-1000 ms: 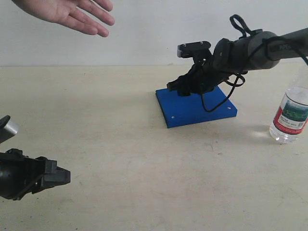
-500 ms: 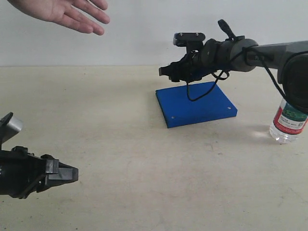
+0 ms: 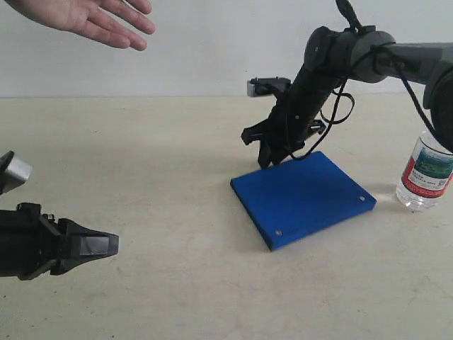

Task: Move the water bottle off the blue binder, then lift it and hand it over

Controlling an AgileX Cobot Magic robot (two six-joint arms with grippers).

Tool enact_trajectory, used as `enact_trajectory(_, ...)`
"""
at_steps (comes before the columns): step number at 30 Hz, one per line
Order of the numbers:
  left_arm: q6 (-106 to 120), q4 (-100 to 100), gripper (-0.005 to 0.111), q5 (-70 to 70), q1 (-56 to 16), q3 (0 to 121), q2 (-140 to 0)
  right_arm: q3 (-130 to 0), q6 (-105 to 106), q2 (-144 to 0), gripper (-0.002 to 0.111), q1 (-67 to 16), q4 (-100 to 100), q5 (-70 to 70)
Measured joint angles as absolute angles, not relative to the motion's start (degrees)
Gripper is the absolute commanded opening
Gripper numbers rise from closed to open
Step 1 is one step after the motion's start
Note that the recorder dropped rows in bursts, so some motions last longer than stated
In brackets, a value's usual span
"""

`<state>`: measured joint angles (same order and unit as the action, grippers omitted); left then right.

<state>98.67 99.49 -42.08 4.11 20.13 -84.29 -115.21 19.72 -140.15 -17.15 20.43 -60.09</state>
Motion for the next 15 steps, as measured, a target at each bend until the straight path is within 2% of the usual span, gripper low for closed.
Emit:
enact_trajectory(4, 99.4, 99.5, 0.023, -42.2, 4.1, 20.0, -79.1, -112.6, 21.1, -139.1, 0.004, -17.7, 22.4, -67.3)
enact_trajectory(9, 99.6, 99.5, 0.023, -40.6, 4.1, 20.0, -72.9, -111.9, 22.2, -137.1, 0.004, -19.6, 22.5, -69.2)
enact_trajectory(15, 96.4, 98.8, 0.023, -42.6, 4.1, 20.0, -68.0, -111.8, 21.9, -128.2, 0.004, -23.4, 21.7, -69.4)
